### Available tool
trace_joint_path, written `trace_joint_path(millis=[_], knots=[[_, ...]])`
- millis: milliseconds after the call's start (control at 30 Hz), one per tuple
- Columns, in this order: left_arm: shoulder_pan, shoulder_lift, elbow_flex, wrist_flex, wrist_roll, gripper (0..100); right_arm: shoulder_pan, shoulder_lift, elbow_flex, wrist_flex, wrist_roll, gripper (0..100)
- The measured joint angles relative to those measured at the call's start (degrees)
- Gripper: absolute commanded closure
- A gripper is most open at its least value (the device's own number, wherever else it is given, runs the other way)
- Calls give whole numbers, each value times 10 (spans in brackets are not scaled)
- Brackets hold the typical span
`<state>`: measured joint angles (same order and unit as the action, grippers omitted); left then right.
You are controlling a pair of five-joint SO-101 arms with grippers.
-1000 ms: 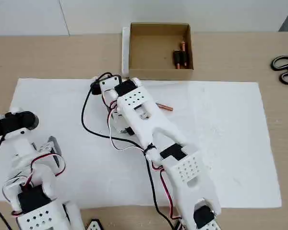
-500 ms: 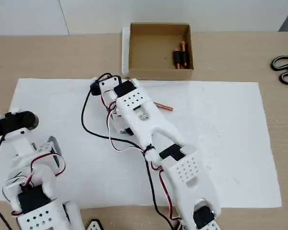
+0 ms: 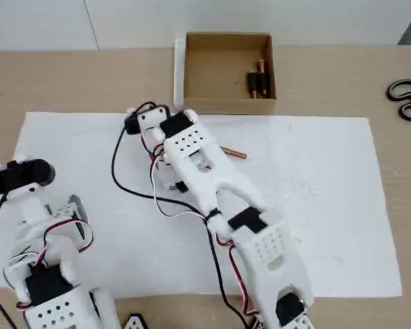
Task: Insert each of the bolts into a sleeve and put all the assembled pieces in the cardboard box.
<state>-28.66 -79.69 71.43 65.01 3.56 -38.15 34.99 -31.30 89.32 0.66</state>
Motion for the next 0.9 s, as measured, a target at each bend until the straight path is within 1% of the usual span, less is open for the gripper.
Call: trace_joint_path(millis=[233, 367, 467, 567, 733, 900], knots=[[0, 0, -2, 0, 0, 831, 0, -139, 0, 32, 0, 995], [0, 4, -40, 19, -2, 831, 11, -219, 0, 47, 0, 995], [0, 4, -84, 40, -10, 831, 47, -276, 0, 53, 0, 995], [7, 18, -131, 55, -10, 832, 103, -328, 0, 54, 0, 995], [46, 134, -231, 87, -7, 833, 184, -385, 0, 54, 0, 995], [81, 288, -388, 138, 55, 833, 205, -423, 4, 65, 0, 995]])
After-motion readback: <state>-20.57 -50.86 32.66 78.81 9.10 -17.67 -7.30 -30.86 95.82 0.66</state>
